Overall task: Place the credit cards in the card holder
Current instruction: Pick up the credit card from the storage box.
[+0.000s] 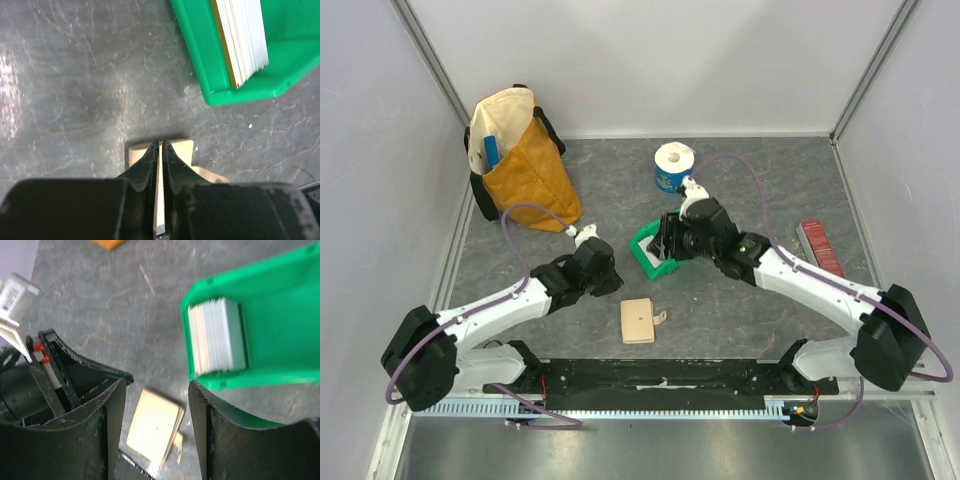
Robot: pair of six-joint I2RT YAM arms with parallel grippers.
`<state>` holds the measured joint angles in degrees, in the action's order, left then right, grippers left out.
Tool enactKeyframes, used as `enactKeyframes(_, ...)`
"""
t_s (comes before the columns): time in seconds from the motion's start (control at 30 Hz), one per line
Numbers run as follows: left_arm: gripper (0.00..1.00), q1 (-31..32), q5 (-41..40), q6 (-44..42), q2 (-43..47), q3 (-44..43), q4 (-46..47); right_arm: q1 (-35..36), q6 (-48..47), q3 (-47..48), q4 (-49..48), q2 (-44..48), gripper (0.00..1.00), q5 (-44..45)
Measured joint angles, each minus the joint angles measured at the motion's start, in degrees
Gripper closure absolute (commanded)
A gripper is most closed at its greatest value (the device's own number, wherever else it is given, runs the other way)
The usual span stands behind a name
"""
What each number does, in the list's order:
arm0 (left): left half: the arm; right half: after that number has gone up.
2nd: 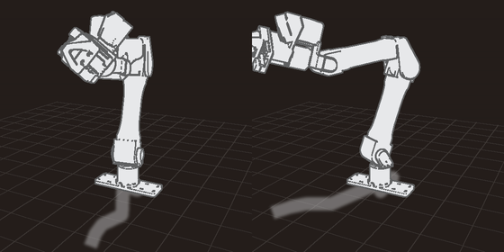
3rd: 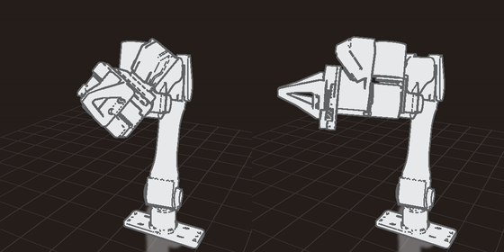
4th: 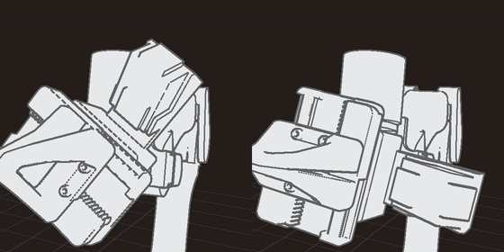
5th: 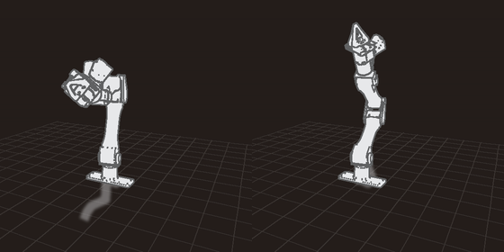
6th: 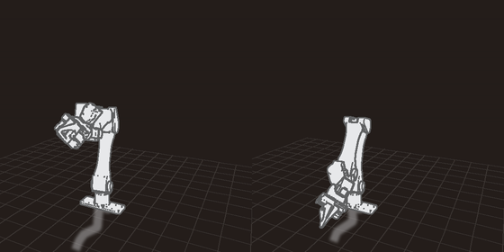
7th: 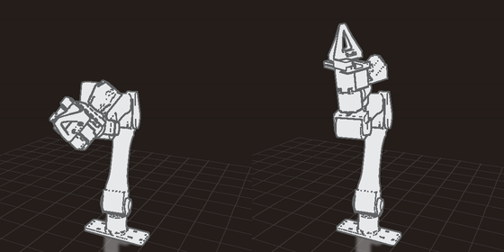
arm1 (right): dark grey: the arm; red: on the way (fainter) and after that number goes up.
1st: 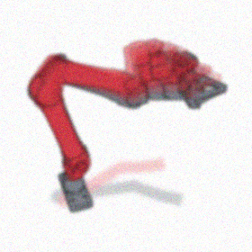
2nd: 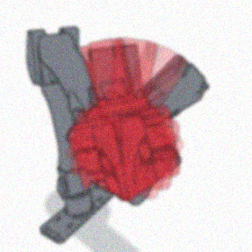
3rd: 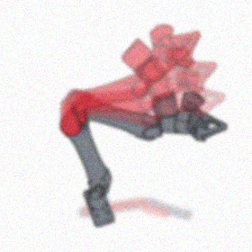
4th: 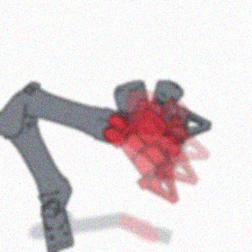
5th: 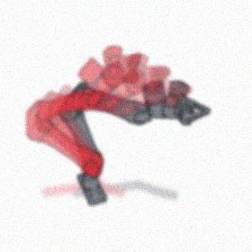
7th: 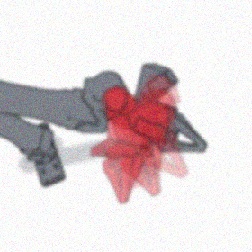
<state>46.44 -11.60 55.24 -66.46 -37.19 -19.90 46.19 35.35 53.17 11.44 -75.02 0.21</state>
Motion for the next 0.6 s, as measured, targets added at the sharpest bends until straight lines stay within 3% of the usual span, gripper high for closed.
enactKeyframes(0.23,0.97,-9.0,6.5,-2.4,-6.3,0.0,8.1,-6.5,-5.4,9.0,1.5,-10.2,0.38,-3.6)
enactKeyframes(0.6,0.98,-11.5,12.8,-4.0,-16.2,-3.7,15.4,-8.9,-9.8,12.1,5.0,-18.9,0.36,-7.7)
